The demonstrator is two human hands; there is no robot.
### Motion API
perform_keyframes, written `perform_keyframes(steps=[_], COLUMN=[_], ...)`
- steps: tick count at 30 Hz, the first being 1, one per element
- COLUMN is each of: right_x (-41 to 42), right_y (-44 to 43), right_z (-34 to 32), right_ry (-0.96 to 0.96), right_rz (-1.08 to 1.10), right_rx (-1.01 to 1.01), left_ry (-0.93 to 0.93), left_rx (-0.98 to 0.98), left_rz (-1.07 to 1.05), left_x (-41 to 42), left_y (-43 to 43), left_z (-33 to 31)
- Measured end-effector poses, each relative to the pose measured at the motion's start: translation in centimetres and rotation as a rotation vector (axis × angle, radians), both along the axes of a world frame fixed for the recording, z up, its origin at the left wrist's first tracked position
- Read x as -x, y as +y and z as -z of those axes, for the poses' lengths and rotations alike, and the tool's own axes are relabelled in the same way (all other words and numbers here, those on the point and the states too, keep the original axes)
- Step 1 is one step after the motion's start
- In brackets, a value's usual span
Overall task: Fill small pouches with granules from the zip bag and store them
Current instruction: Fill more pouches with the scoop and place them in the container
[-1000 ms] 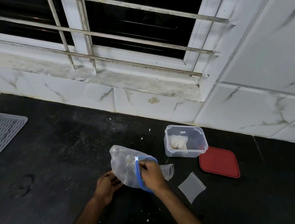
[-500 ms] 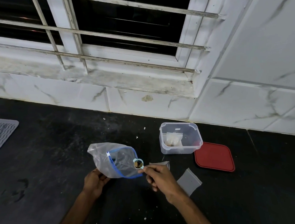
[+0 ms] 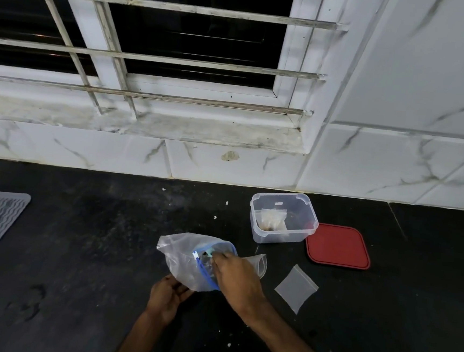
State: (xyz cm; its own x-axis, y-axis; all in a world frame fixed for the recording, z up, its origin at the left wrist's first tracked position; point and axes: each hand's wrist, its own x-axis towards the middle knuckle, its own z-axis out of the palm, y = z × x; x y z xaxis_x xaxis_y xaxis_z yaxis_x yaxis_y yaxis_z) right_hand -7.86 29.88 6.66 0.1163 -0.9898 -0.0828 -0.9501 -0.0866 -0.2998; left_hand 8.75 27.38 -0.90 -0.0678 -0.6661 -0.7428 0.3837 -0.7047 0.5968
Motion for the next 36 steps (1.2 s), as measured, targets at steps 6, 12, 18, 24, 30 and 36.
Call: perform_keyframes(steps=[6,12,18,24,30,36], right_x=[0.2,1.0,2.4,5.2,8.8,11.3], right_y=[0.8,1.8,2.5,4.1,5.7,6.2], right_z=[1.2,-0.6,-2.0,-2.8,-0.9,0.6], right_ry=[-0.528,-1.318,-1.381,-1.322,-1.211,-1.130], right_rz=[0.218,0.613,0.606,0.558,0.694,0.800], right_rx=[-0.059,-0.551,-0.595,-0.501,-0.462,-0.452], left_ry=[0.010,0.047,0.058,-0.147,-0.331,-0.843], left_rx=[-0.023,-0.060,-0.061,0.053,0.132,0.351], left_rz=[-0.005,-0.047,-0.080,-0.199,-0.150,-0.496], left_x=[-0.4,-0.6,-1.5,-3.5,-4.6,-4.8], left_y=[0.2,-0.5,-1.6,-3.6,-4.3,-2.9], left_z=[0.1,-0.1,-0.2,-0.1,1.1,-2.1])
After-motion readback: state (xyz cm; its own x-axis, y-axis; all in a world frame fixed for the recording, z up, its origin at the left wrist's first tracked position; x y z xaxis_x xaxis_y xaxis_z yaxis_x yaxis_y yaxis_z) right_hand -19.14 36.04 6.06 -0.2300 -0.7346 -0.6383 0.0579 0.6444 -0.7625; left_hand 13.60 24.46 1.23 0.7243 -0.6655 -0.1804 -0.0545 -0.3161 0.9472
